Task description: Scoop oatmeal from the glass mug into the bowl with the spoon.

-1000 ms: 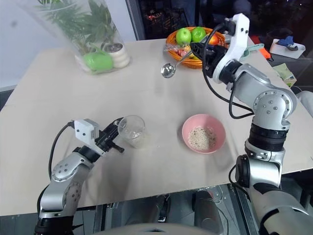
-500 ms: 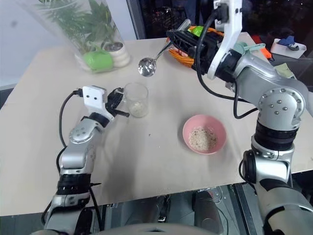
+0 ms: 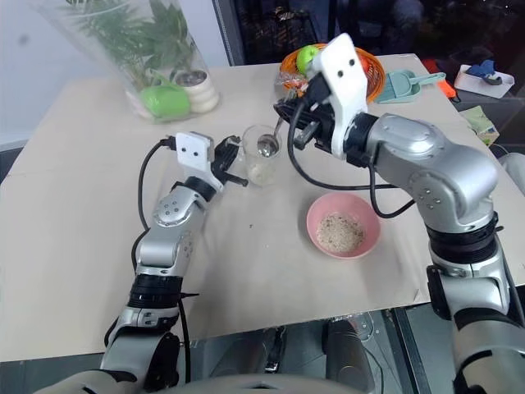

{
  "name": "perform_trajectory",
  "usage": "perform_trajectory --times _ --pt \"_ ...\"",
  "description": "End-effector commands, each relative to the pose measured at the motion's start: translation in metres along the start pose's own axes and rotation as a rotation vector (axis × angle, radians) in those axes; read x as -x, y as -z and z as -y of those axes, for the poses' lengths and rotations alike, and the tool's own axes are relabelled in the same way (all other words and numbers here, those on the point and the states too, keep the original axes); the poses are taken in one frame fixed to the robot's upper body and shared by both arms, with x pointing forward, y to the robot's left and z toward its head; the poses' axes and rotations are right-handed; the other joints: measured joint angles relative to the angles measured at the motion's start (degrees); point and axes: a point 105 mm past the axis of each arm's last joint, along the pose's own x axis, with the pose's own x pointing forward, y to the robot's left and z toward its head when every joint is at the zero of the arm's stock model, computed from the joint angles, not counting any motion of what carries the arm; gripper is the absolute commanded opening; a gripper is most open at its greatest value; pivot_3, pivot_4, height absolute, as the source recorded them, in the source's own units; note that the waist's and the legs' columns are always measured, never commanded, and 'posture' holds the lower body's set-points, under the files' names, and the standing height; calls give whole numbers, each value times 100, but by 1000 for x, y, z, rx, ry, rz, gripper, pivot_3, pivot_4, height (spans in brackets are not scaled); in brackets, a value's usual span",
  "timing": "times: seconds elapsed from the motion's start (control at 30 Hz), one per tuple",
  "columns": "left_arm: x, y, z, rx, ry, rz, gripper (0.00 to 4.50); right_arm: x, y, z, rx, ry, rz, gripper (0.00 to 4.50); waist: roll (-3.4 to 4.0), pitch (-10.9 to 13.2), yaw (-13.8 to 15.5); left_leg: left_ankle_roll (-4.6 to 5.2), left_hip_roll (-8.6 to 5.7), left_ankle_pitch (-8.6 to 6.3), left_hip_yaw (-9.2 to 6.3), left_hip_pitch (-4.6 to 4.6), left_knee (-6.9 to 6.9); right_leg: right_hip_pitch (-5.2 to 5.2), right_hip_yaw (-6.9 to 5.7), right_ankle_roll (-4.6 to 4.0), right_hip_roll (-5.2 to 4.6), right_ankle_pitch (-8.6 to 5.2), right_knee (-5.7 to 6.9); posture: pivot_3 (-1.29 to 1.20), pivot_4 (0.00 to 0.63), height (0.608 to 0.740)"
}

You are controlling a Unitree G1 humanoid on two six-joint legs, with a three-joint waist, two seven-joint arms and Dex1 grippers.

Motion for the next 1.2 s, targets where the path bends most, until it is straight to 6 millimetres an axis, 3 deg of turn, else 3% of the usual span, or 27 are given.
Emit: perform_trajectory --times 0.03,0.3,0.47,0.6,0.87,1.2 --pt "-9 -21 6 -33 19 92 63 -5 9 3 201 37 -35 0 -1 0 2 0 0 0 0 0 1 0 0 0 0 0 0 0 150 740" --pt "-26 -28 23 -69 76 151 63 -9 48 11 377 23 -190 0 -3 1 8 -1 -1 0 -2 -2 3 0 -3 0 1 0 -1 0 150 740" --pt "-31 -26 29 -75 86 150 63 -5 42 10 81 21 -152 0 -4 2 -1 -1 -1 0 -6 -3 4 0 -4 0 1 0 0 0 150 740" --pt "-36 -22 31 -109 102 145 63 -1 29 22 -132 76 -101 0 -4 2 11 -1 0 1 -8 -3 4 0 -5 0 1 0 2 0 150 740" --pt "-48 -28 38 -121 126 169 63 6 24 29 -359 106 -73 0 -4 2 6 -1 -3 0 -10 -5 5 -1 -6 0 -1 0 3 0 150 740" --pt "-55 -22 40 -146 144 148 63 23 14 59 -607 260 15 0 -3 1 -4 -1 -3 1 -9 -6 6 -4 -5 0 -1 0 10 0 150 740"
